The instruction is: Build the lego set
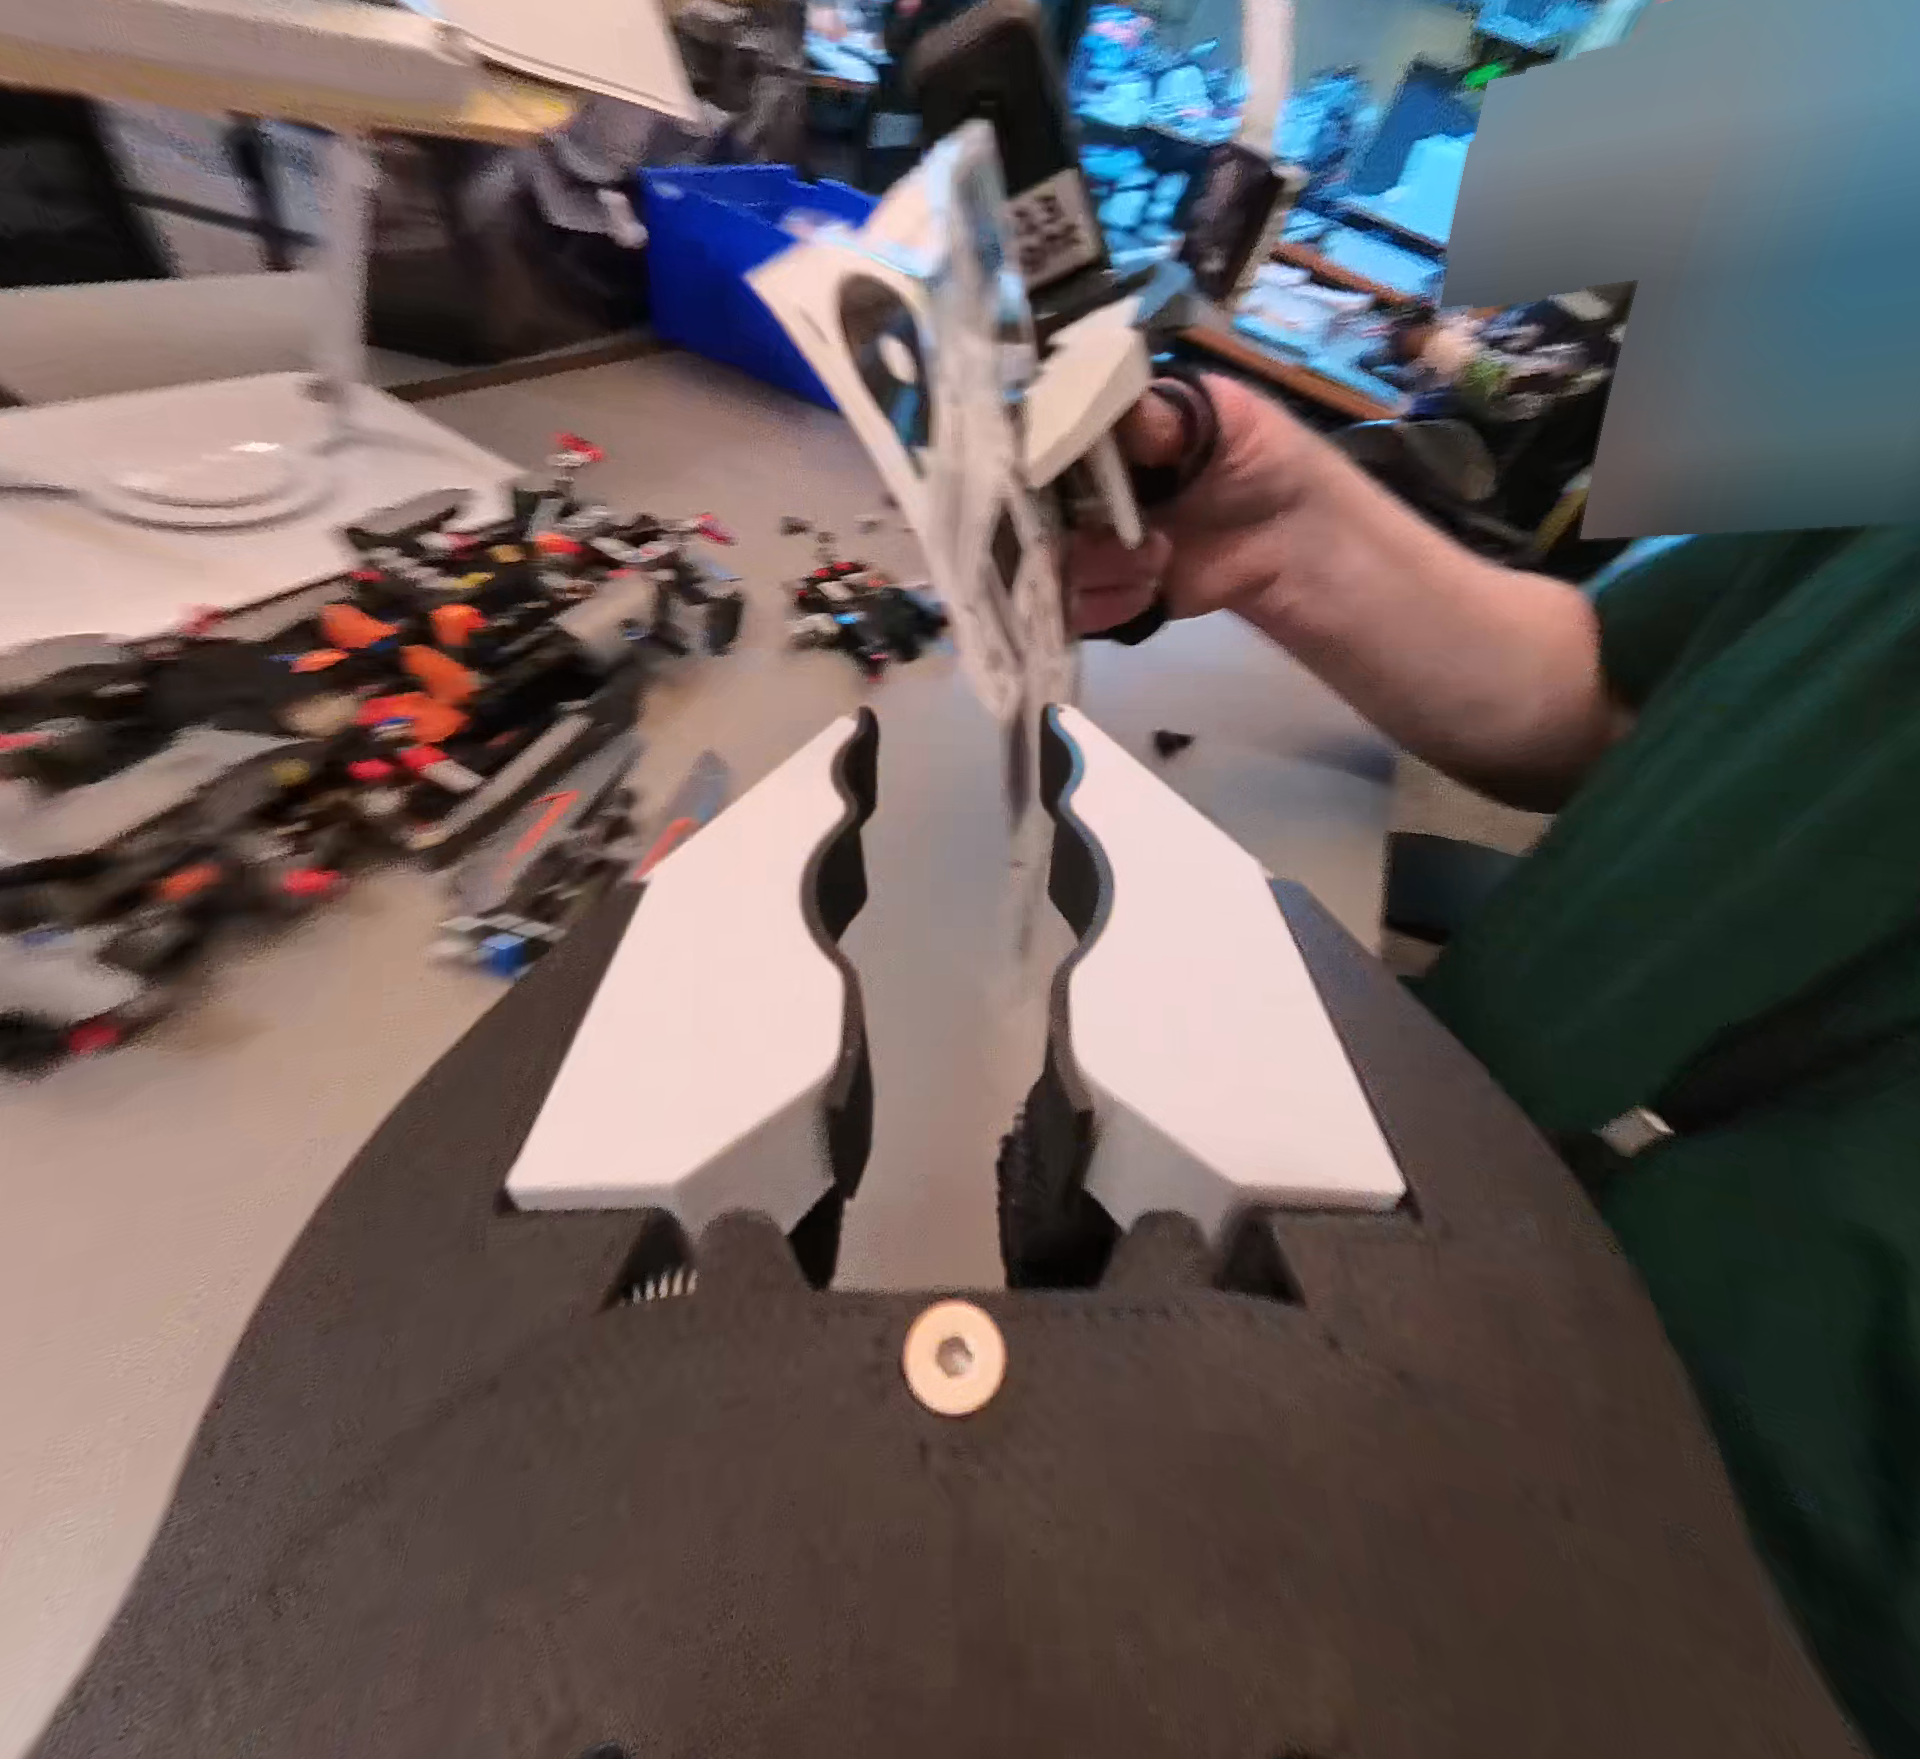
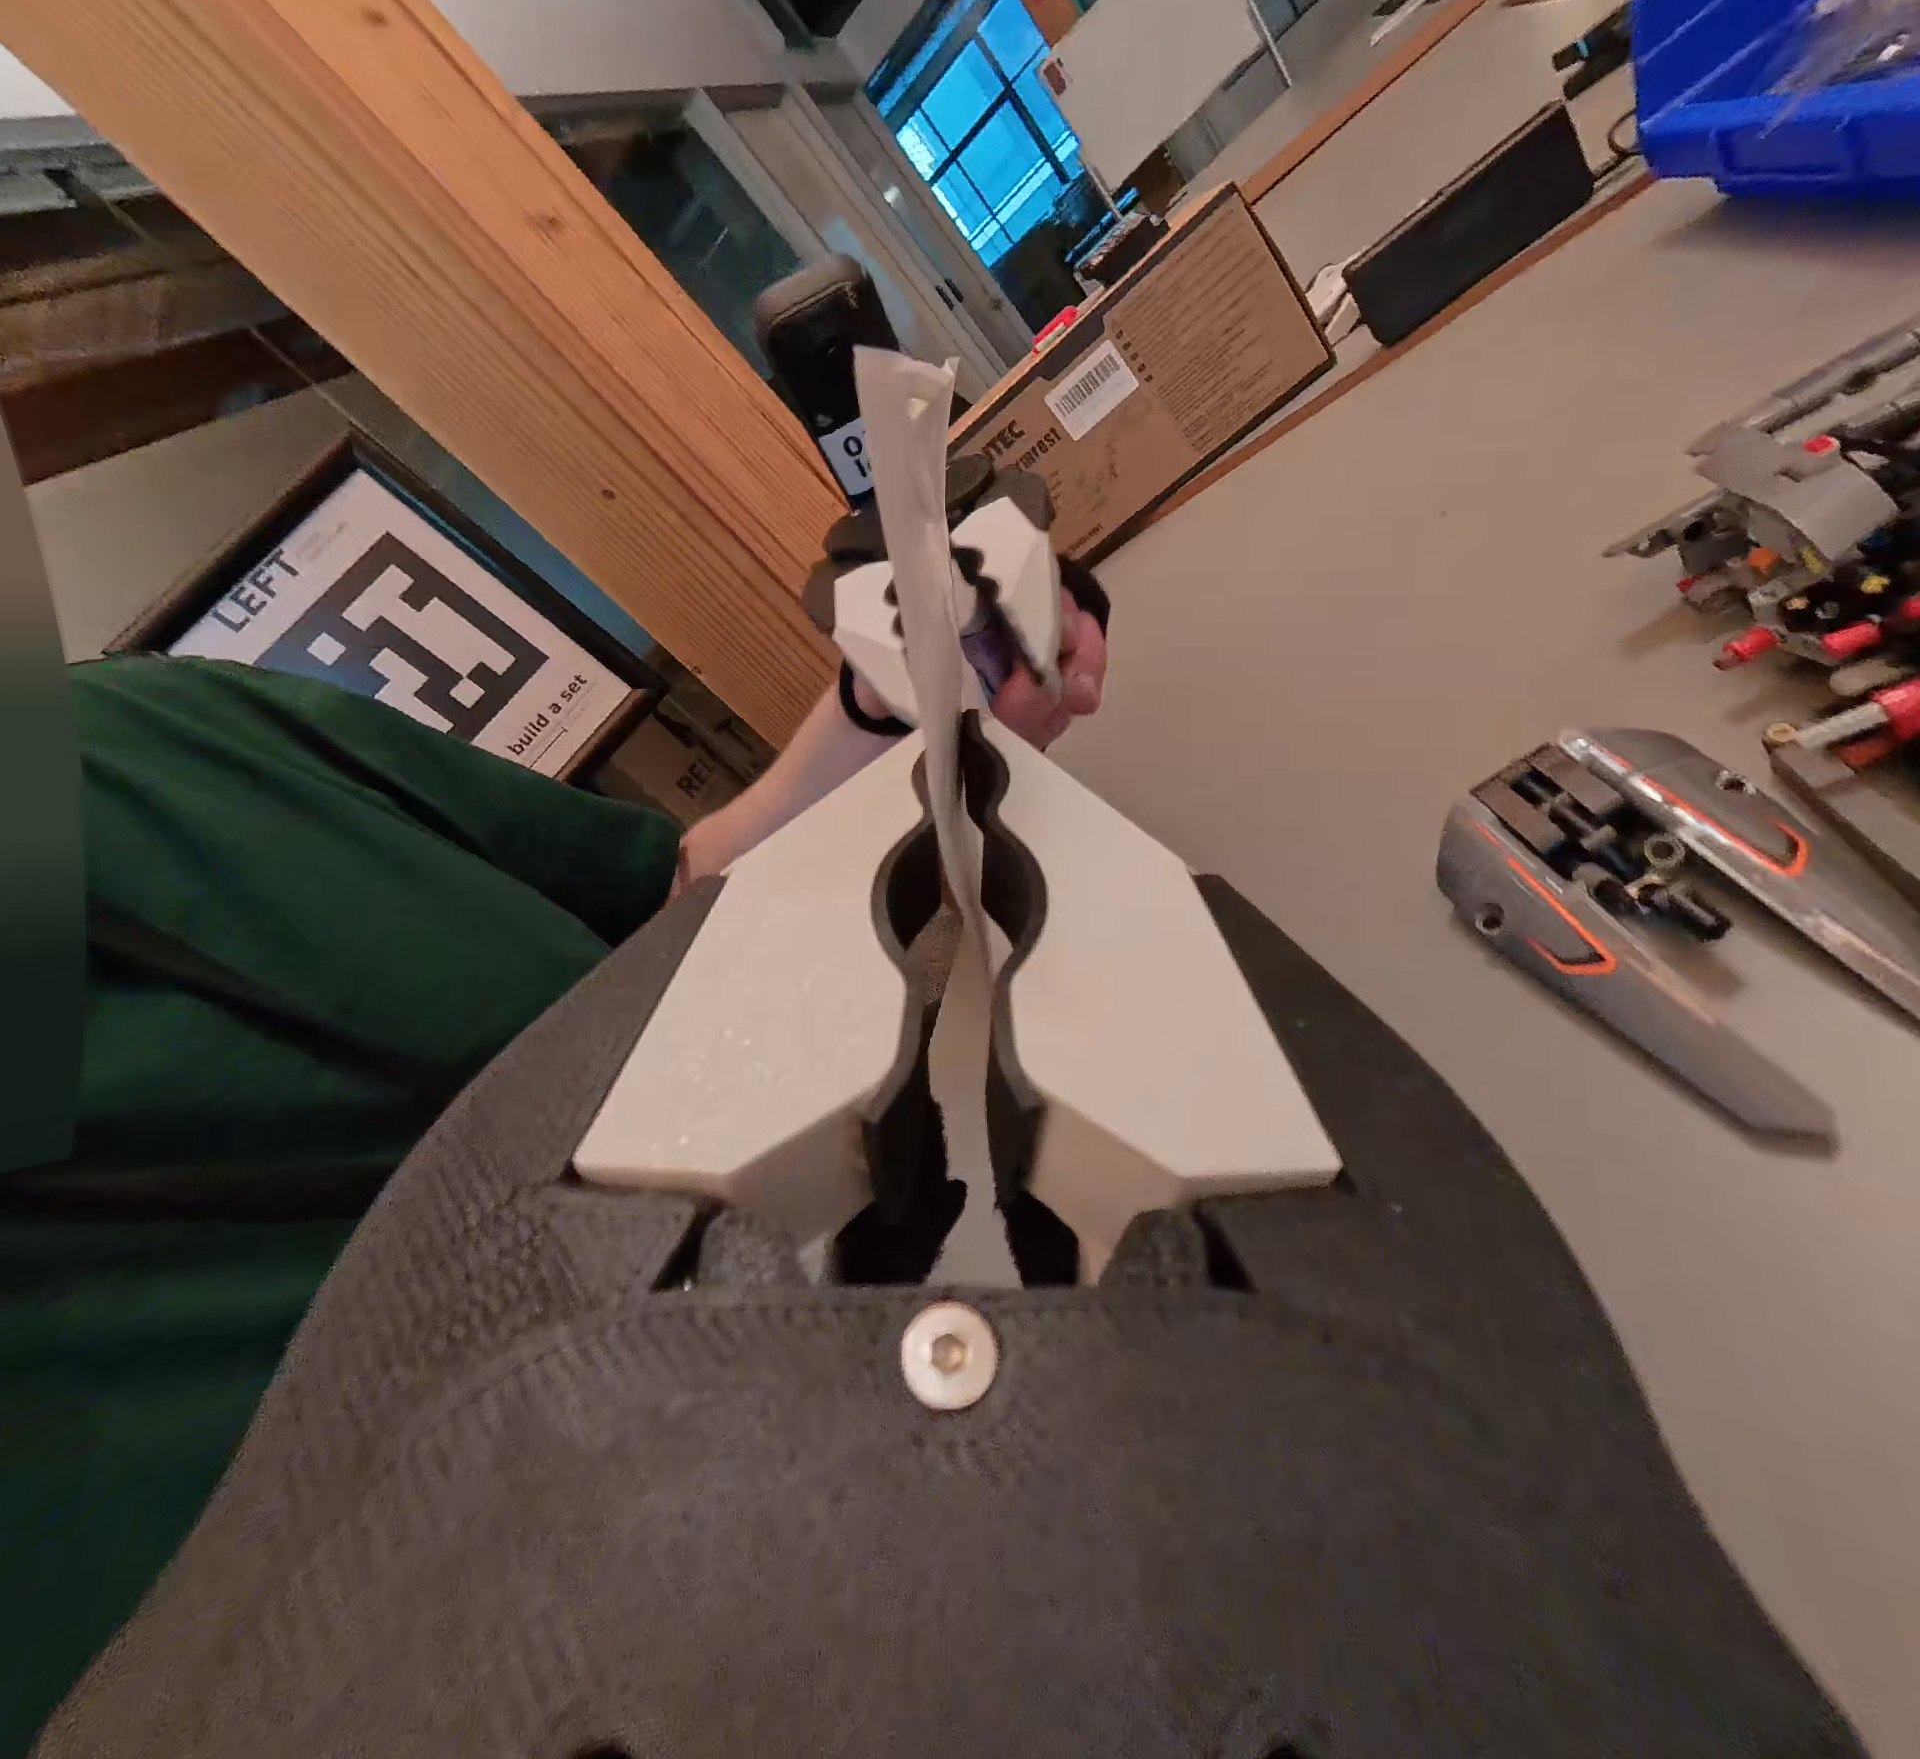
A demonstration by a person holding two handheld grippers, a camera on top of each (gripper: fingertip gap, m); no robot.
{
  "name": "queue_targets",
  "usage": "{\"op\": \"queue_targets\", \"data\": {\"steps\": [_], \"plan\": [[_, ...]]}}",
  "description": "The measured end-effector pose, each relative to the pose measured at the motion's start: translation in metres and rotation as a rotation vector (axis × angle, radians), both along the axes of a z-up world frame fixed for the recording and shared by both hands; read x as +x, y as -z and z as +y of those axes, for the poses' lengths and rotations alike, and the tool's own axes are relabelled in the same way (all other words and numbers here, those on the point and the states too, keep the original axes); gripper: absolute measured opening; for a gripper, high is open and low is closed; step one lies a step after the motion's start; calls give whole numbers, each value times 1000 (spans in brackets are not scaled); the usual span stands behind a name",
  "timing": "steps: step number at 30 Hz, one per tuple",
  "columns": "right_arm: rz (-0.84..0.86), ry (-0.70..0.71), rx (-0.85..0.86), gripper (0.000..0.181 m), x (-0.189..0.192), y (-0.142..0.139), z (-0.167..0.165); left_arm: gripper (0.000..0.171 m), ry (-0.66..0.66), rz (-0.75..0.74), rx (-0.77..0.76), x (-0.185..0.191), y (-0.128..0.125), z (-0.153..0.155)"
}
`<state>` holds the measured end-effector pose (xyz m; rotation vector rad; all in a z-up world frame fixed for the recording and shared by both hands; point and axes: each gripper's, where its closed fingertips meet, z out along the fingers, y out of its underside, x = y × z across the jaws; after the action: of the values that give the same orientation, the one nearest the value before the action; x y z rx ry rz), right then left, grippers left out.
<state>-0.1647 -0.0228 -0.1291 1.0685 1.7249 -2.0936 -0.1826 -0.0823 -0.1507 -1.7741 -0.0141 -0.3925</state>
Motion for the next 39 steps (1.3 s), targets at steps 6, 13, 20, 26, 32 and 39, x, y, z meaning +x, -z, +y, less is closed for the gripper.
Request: {"op": "queue_targets", "data": {"steps": [6, 13, 20, 26, 32, 39], "plan": [[-31, 69, 8, 0, 7, 9, 19, 0, 84, -114, 106, 24, -10, 34], [330, 493, 478, 14, 19, -15, 66, 0, 13, -263, 52, 24, -3, 52], [512, 695, 852, 18, 24, -21, 65, 0, 19, -377, 45, 40, -4, 75], [419, 853, 809, 1, 43, -28, 131, 0, -21, -467, 31, 32, 4, 77], [354, 926, 843, 5, 74, -24, 177, 0, -136, -441, 12, 17, 9, 41], [489, 710, 888, 8, 72, -8, 115, 0, -201, -451, -38, 18, 23, 26]]}}
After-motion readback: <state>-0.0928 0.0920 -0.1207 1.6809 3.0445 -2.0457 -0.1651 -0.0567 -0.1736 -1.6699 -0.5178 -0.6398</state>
